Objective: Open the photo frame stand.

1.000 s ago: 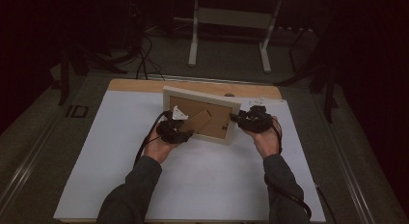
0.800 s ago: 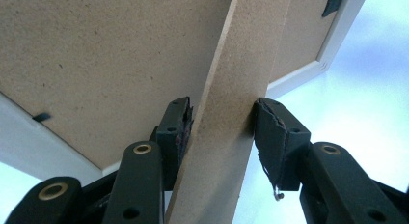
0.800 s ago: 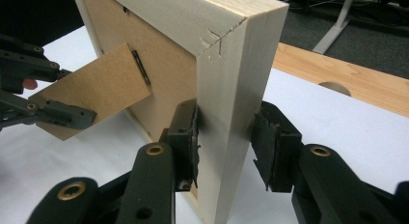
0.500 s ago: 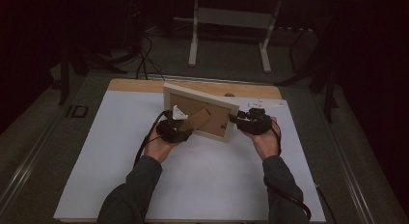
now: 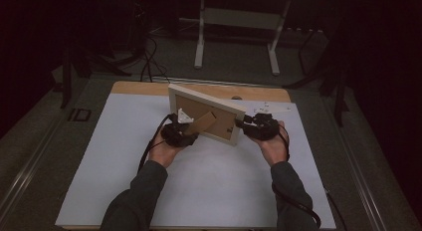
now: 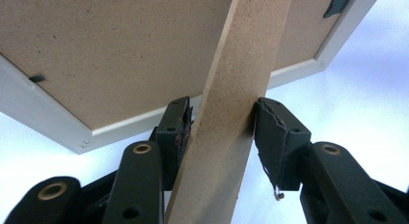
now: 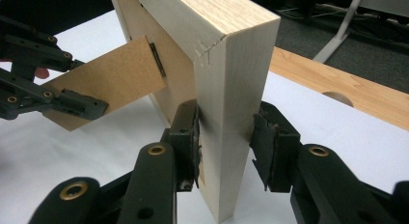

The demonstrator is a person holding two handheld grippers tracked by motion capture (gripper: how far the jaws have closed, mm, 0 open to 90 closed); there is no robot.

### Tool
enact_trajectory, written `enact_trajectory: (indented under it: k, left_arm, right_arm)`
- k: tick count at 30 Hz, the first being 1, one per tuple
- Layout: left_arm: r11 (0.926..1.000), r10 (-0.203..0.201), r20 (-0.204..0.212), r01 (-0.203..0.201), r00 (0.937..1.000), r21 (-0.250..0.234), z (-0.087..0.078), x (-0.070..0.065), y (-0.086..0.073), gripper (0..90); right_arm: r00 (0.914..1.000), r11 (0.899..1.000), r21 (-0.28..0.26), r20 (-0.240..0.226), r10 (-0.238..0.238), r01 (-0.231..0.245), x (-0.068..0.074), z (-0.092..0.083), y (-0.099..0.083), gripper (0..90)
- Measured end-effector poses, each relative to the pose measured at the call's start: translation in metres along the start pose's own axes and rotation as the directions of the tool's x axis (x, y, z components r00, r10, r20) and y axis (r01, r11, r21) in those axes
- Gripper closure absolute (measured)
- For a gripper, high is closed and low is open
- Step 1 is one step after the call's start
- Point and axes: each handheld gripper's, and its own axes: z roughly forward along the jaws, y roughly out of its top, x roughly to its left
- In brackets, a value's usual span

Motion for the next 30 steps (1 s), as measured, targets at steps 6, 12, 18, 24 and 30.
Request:
enact_trajectory:
  k: [6,12,18,24,30]
  left_arm:
    - [1.0,-0.002,0.003,0.002,1.0,-0.007,-0.002,-0.004,-0.003,59.9]
    - [1.0,0.002,0.007,-0.002,1.0,-0.009,-0.005,-0.008,-0.006,61.4]
    - [0.9998,0.01,0.018,-0.01,0.9998,-0.016,-0.008,-0.011,-0.01,62.5]
    - [0.9995,0.027,0.031,-0.026,0.9992,-0.019,-0.01,-0.014,-0.012,63.2]
    - [0.9981,0.059,0.033,-0.058,0.9977,-0.02,-0.01,-0.019,-0.013,61.6]
  right_arm:
    - [0.9999,1.0,0.001,-0.005,-0.012,0.012,0.002,-0.001,-0.001,63.7]
    - [0.9993,0.999,0.002,-0.008,-0.035,0.035,0.006,-0.003,-0.001,63.7]
    - [0.9987,0.999,0.006,-0.017,-0.049,0.049,0.009,-0.004,-0.002,63.4]
    - [0.9979,0.998,0.001,-0.019,-0.061,0.061,0.013,-0.006,-0.004,62.9]
    - [0.9962,0.997,0.005,-0.025,-0.083,0.083,0.017,-0.007,-0.005,62.4]
